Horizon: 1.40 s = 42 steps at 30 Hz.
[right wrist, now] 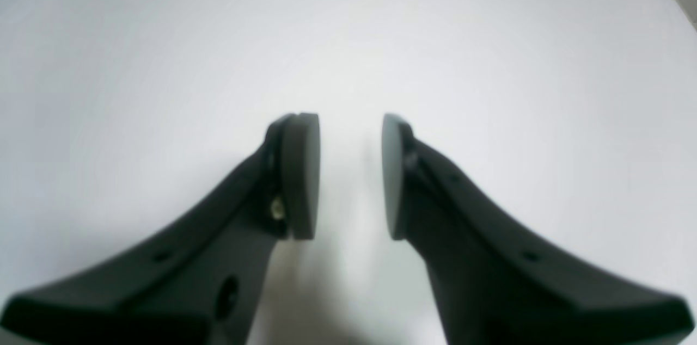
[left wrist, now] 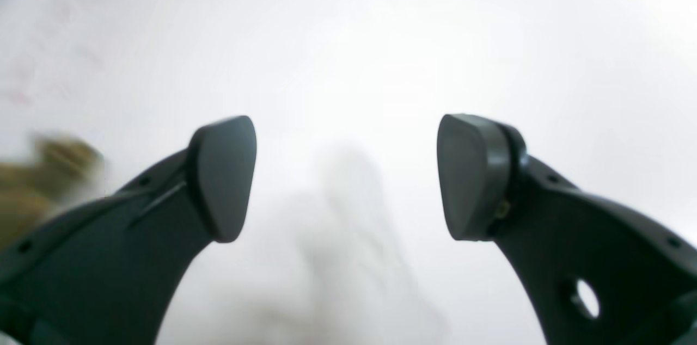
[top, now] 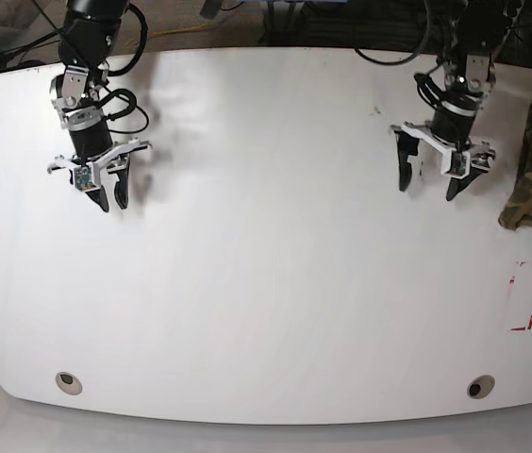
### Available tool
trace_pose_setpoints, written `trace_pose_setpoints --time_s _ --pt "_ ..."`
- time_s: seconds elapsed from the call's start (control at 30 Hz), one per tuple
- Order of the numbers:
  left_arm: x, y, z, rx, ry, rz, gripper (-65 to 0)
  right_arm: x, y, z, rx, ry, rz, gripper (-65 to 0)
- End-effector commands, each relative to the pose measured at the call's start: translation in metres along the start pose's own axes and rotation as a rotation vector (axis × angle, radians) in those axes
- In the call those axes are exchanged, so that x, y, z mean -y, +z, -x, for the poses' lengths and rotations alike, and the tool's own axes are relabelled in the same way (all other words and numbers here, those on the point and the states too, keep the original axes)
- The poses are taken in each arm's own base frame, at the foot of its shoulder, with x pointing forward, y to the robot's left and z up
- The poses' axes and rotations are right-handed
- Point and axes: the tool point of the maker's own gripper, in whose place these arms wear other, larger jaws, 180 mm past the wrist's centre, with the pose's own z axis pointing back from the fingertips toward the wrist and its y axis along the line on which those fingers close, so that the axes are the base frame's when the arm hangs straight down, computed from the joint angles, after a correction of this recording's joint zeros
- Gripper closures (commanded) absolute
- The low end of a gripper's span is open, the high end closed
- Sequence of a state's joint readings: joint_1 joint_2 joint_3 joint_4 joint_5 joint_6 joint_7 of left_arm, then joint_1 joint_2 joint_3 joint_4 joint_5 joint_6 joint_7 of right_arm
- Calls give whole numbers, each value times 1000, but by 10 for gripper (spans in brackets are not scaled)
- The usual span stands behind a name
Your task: Fold the T-shirt properly
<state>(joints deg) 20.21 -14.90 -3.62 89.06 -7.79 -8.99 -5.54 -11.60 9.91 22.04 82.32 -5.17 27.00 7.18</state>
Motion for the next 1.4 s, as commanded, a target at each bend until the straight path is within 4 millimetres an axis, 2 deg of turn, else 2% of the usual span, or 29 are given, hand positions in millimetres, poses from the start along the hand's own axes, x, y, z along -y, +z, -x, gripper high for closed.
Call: trace_pose_setpoints --time_s 0.0,0.13,0.2,0.3,0.47,0.53,0.63,0.73,0.83,0.9,0.93,1.07,1.3,1.37 --pt "8 24 -15 52 -11 14 -476 1 16 -8 49 -25 -3 -178" --pt "28 65 -4 1 1 49 -476 -1 49 3 27 -62 -16 -179" --pt "44 93 6 -50 29 67 -476 -7 73 11 0 -86 -27 -179" --pt "56 123 19 -113 66 68 -476 -18 103 22 -47 -95 -48 -179" --pt "55 182 39 -248 105 3 -476 -41 168 43 -161 -173 -75 -178" --pt "56 200 48 -299 117 -12 -476 -47 189 51 -205 -203 -76 -178" --pt "60 236 66 -410 134 -21 -476 -58 226 70 -303 -262 -72 -176" --pt "66 259 78 -488 149 -16 -476 -63 250 83 -371 -281 -72 -174" --pt "81 289 113 -658 180 8 -476 -81 284 119 -502 -346 -77 -174" --pt "82 306 133 -745 188 6 -476 -87 300 143 -572 -371 -75 -174" --pt "84 312 143 -781 195 3 -476 -88 303 156 -598 -387 -66 -174" --pt "102 314 186 -863 237 25 -476 -100 313 208 -715 -426 -74 -174" --pt "98 310 266 -1019 269 -16 -479 -106 299 260 -769 -441 -67 -174" --pt "102 305 284 -1050 280 -11 -481 -111 297 273 -799 -445 -66 -174"
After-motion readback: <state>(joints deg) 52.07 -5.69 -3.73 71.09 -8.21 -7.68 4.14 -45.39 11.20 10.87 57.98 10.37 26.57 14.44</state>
